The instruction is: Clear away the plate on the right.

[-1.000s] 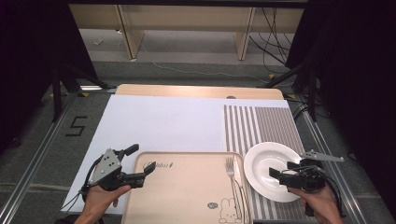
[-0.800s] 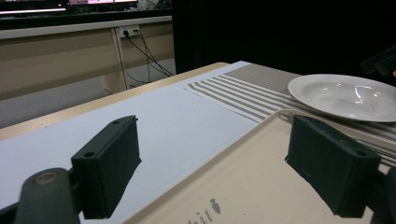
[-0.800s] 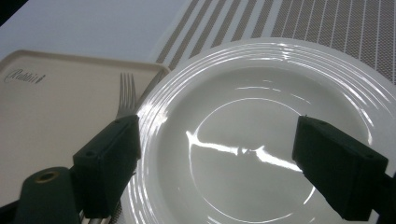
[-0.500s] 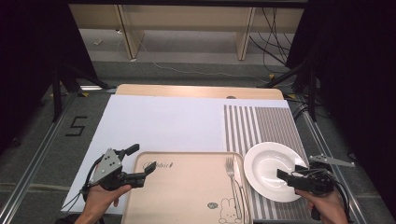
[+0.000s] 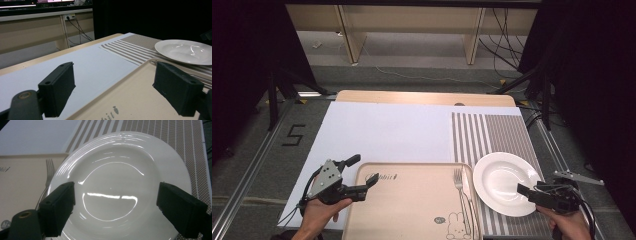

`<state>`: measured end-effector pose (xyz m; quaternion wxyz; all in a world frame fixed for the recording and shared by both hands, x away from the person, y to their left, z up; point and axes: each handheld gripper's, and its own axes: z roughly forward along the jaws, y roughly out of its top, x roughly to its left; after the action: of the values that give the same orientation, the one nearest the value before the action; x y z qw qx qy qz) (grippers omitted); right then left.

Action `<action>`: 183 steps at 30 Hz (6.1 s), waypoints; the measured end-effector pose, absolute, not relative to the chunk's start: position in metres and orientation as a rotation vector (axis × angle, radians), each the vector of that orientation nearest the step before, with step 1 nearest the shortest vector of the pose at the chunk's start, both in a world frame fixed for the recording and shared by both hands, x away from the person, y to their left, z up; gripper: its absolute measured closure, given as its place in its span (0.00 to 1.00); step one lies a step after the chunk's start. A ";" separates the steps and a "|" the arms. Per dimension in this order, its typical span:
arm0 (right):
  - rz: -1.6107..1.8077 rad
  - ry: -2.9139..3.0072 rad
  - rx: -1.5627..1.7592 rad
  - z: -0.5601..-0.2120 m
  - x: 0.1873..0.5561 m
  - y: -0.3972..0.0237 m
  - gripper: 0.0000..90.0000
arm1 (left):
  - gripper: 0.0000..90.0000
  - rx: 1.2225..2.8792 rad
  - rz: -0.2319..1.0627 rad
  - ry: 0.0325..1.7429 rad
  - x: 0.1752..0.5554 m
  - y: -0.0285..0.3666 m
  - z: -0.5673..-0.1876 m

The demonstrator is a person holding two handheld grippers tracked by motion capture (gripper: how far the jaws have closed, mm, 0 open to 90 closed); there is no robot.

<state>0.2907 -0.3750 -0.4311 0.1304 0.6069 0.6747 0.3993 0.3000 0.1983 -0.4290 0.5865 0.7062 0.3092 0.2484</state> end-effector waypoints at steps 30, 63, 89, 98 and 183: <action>1.109 1.854 1.969 -0.450 0.290 -0.404 0.18 | 0.18 1.653 0.575 0.709 0.299 0.198 -0.429; 1.263 1.899 2.123 -0.470 0.299 -0.410 0.32 | 0.18 1.657 0.575 0.709 0.299 0.197 -0.429; 1.356 1.901 2.200 -0.477 0.303 -0.416 0.43 | 0.18 1.662 0.573 0.706 0.300 0.197 -0.430; 1.361 1.848 2.241 -0.480 0.305 -0.419 0.53 | 0.18 1.659 0.569 0.702 0.300 0.196 -0.430; 1.811 1.332 2.472 -0.467 0.289 -0.411 0.90 | 0.18 1.660 0.575 0.719 0.301 0.197 -0.430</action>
<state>0.2888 -0.4112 -0.4670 -0.0998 0.7361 0.3965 0.5393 0.3013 0.1970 -0.4300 0.5823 0.7108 0.3081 0.2463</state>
